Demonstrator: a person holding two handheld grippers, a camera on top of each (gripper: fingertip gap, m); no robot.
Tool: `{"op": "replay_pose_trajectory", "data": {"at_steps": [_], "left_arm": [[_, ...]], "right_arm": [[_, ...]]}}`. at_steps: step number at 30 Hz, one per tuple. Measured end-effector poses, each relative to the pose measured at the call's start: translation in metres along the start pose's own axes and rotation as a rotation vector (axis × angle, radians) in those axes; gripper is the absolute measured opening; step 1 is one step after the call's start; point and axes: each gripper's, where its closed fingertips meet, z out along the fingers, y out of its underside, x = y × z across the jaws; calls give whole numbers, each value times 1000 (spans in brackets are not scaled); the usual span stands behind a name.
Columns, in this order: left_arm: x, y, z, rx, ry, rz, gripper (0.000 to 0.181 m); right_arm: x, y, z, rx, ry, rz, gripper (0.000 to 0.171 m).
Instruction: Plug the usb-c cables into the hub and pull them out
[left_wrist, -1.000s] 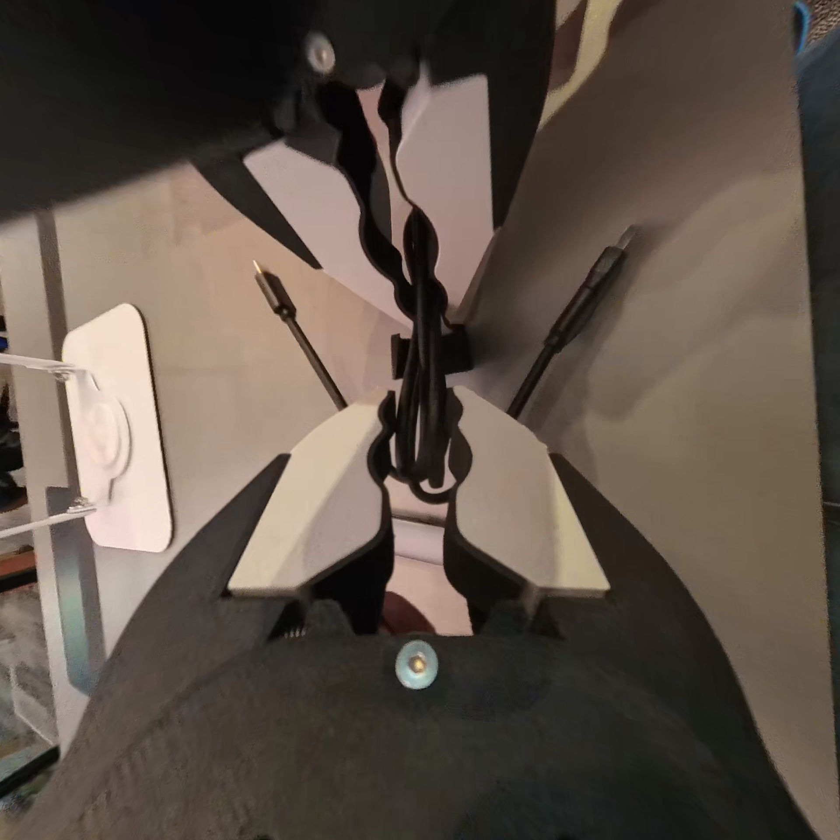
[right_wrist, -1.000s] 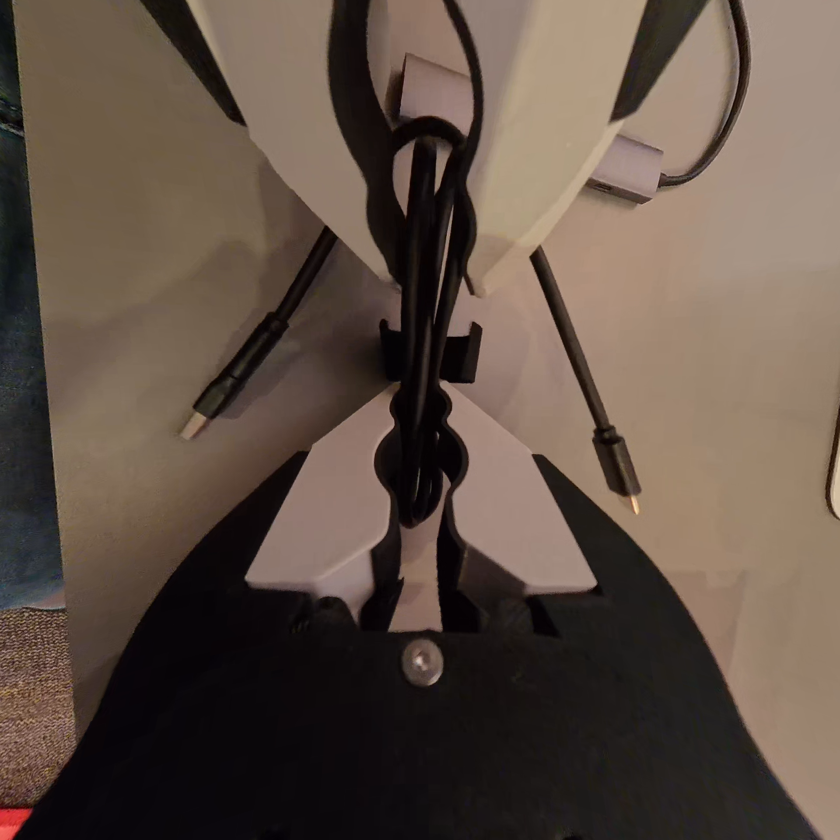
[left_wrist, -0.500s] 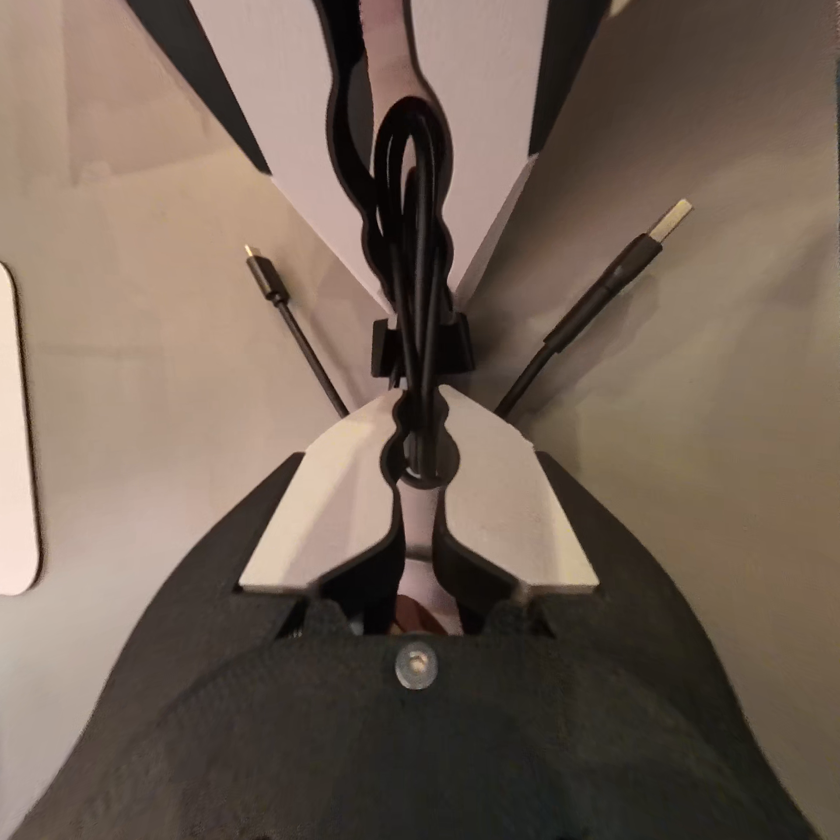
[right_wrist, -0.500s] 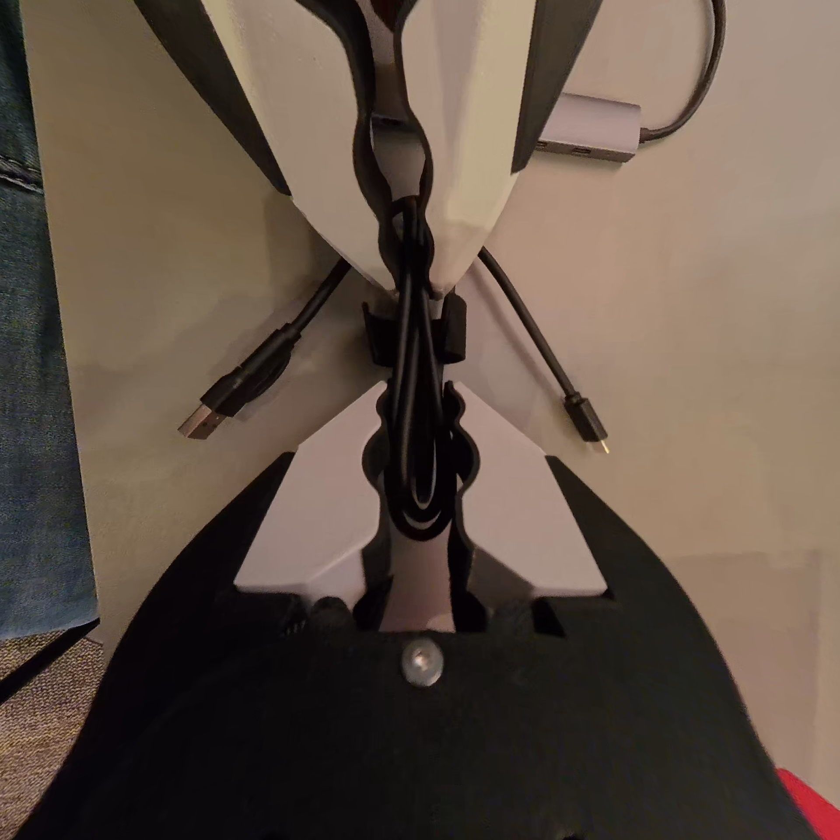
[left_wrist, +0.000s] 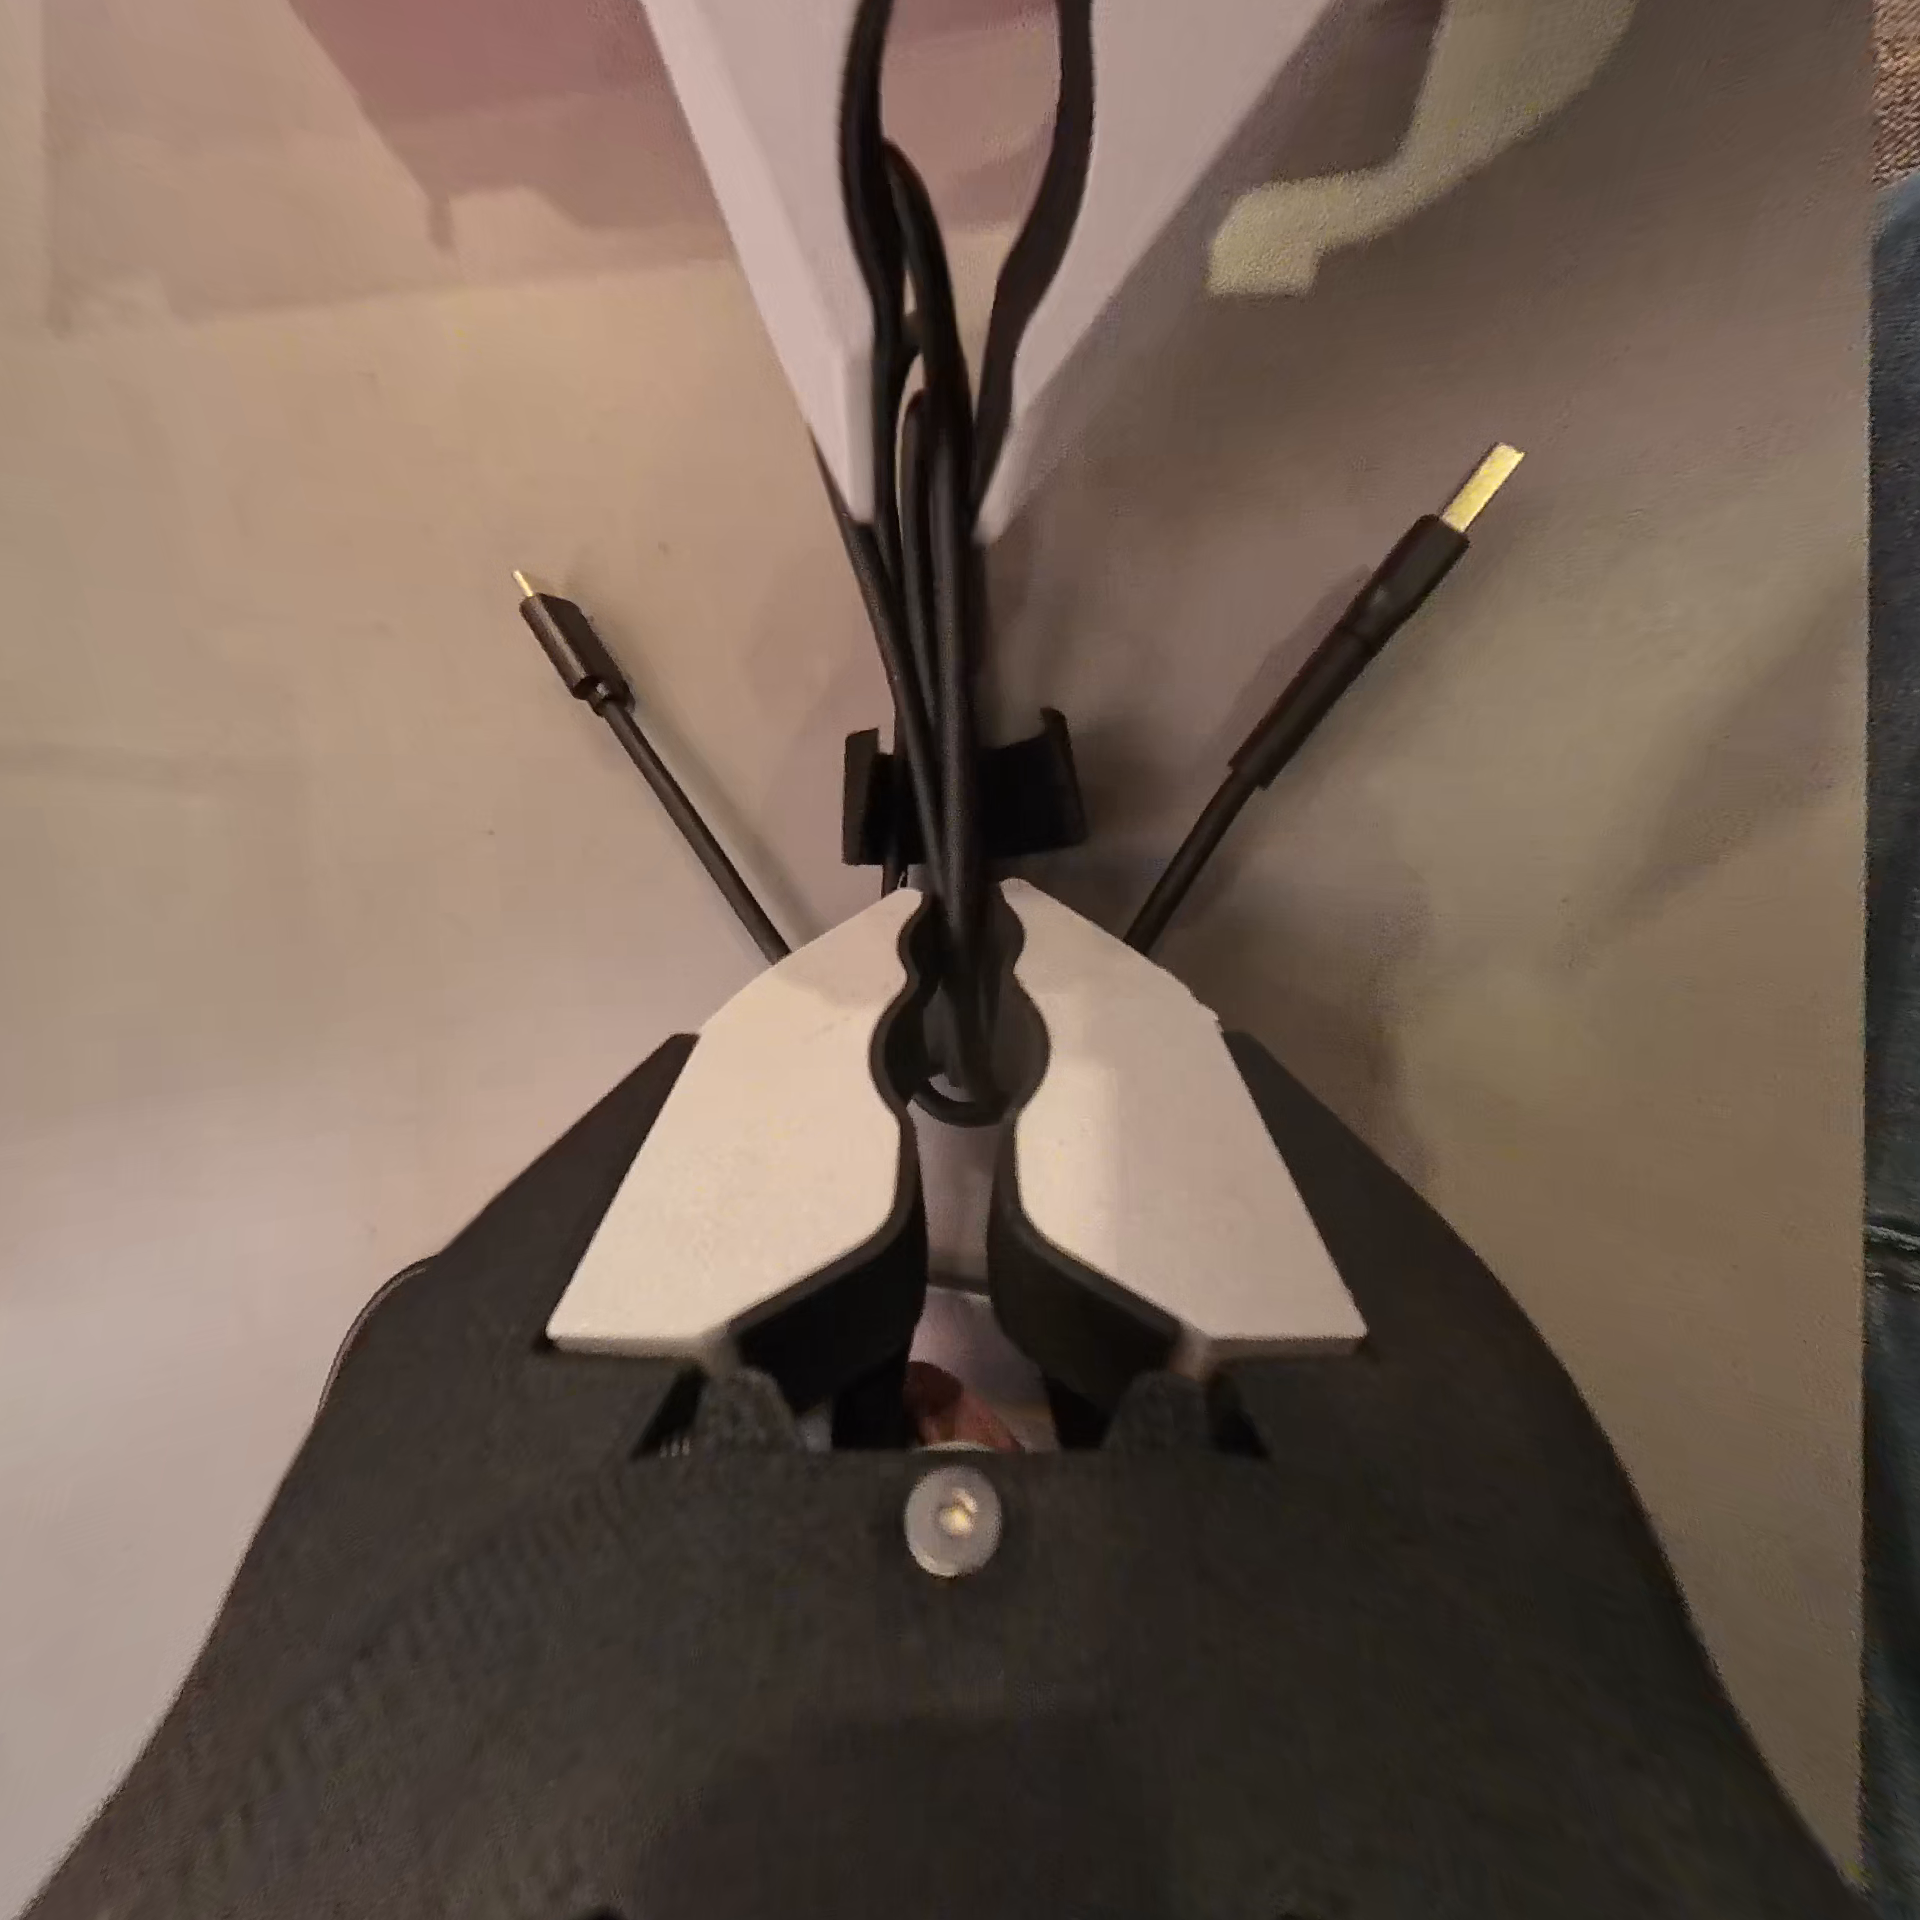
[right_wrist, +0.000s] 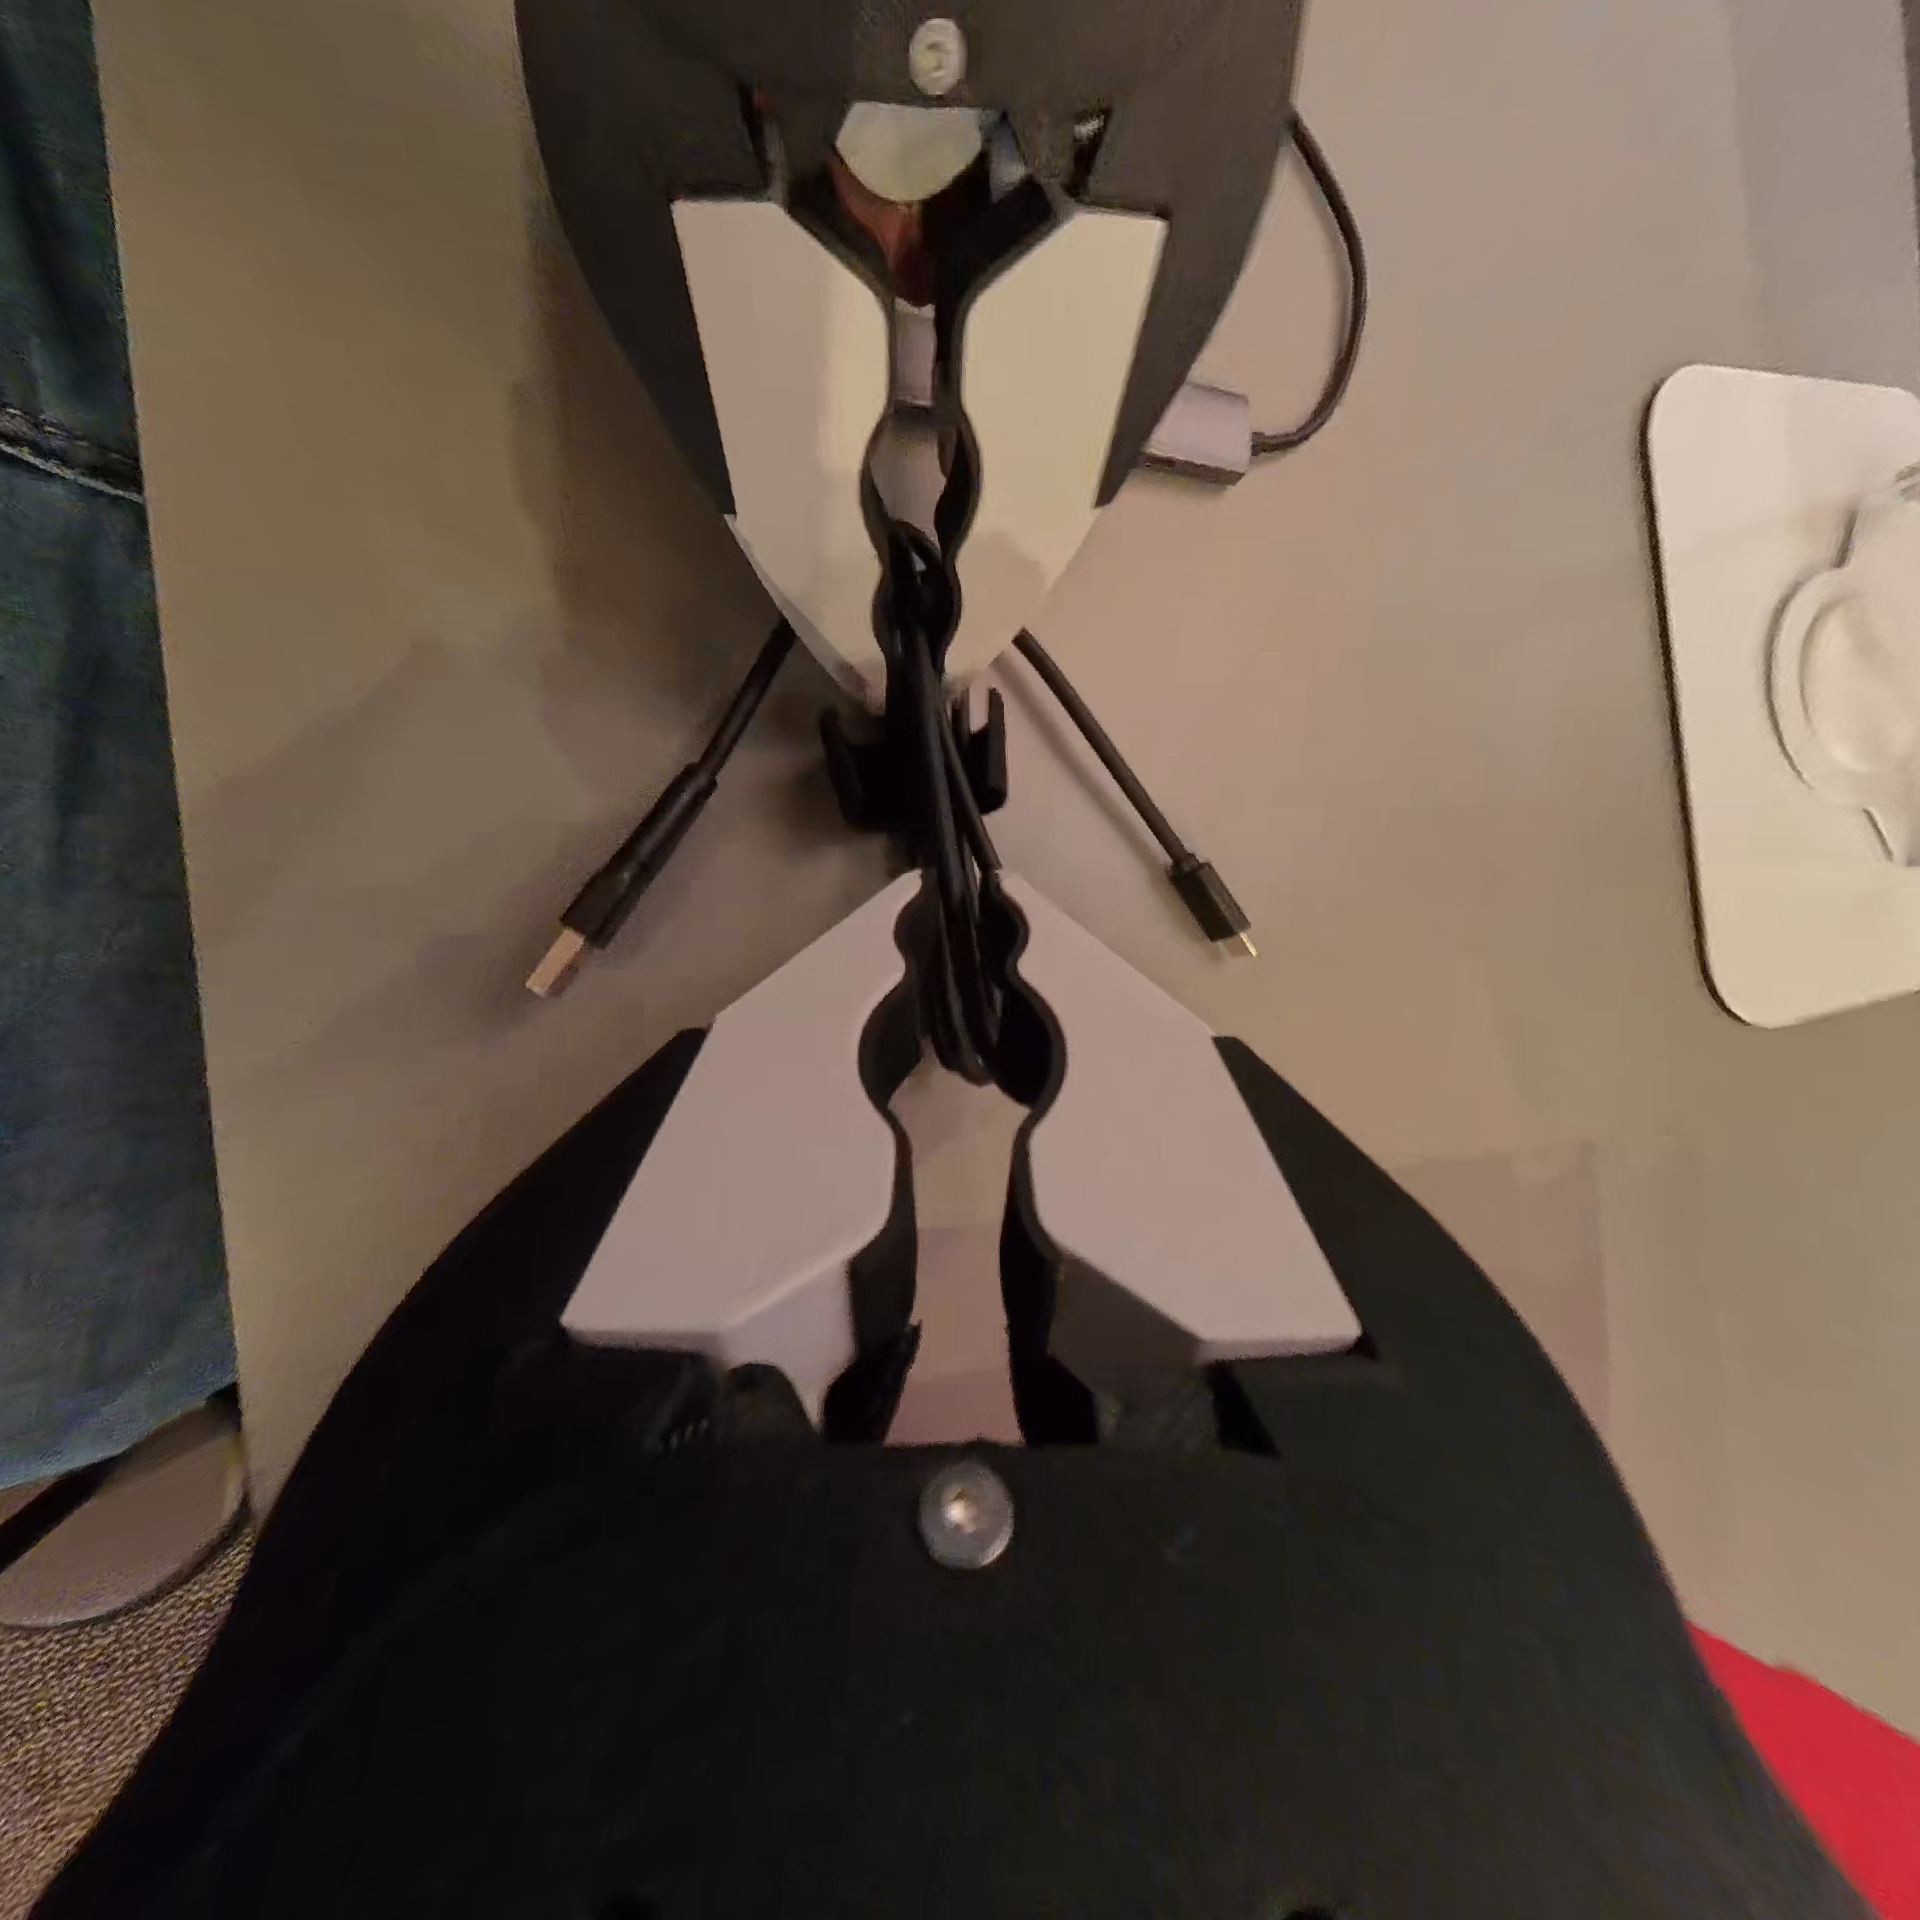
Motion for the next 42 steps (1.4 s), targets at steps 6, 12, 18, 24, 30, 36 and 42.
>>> {"op": "replay_pose_trajectory", "data": {"at_steps": [6,12,18,24,30,36,42], "left_arm": [[-2,3,0,-21,26,-25,7],[-4,2,0,-11,28,-35,7],[-12,-16,-24,126,9,-100,8],[-17,-13,-13,108,-25,-87,2],[-23,-9,-6,95,-42,-111,0],[-18,-7,0,91,-58,-87,0],[-16,-6,3,121,-65,-109,0]], "right_arm": [[3,1,23,62,-10,67,1],[-2,7,28,47,-71,147,1],[-5,11,35,16,-153,180,0],[-5,10,36,8,-199,208,1],[-6,10,35,6,-203,200,1],[-7,11,35,-2,-198,200,1],[-3,-7,19,97,-148,152,19]]}}
